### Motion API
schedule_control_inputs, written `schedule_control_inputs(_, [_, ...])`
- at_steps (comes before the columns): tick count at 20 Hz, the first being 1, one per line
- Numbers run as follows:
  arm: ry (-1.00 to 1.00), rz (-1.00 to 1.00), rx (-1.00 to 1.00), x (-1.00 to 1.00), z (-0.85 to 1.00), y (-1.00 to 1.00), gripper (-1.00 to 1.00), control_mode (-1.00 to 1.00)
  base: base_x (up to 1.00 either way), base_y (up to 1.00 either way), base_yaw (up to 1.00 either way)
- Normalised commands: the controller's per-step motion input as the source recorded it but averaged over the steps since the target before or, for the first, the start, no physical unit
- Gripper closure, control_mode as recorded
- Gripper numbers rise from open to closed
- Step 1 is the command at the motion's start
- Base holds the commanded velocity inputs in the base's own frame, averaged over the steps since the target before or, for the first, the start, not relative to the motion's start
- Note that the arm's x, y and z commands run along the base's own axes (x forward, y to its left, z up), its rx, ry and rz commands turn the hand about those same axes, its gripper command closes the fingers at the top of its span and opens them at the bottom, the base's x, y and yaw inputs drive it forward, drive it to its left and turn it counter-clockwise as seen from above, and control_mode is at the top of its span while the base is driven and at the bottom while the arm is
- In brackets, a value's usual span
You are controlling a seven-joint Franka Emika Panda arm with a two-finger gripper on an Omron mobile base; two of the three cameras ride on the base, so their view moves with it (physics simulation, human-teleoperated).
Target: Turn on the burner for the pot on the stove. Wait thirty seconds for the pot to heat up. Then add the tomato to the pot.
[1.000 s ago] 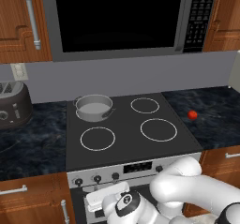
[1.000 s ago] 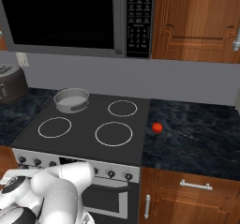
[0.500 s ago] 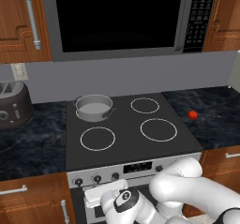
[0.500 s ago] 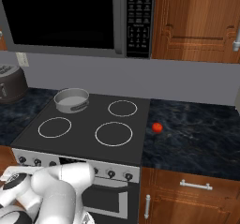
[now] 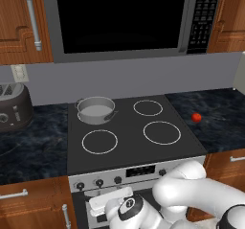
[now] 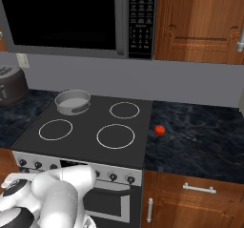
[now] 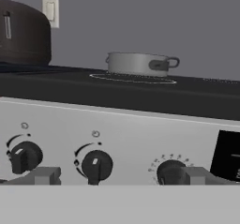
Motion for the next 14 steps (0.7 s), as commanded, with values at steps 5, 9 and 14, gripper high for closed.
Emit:
schedule_control_inputs(5, [0.08, 0.0, 0.1, 0.32, -0.02, -0.28, -1.0, -1.0, 0.0, 0.0, 0.0])
schedule_control_inputs(9, [0.11, 0.0, 0.09, 0.39, 0.0, -0.27, -1.0, -1.0, 0.0, 0.0, 0.0])
schedule_control_inputs(14, [0.04, 0.0, 0.06, 0.31, 0.0, -0.26, -1.0, -1.0, 0.0, 0.0, 0.0])
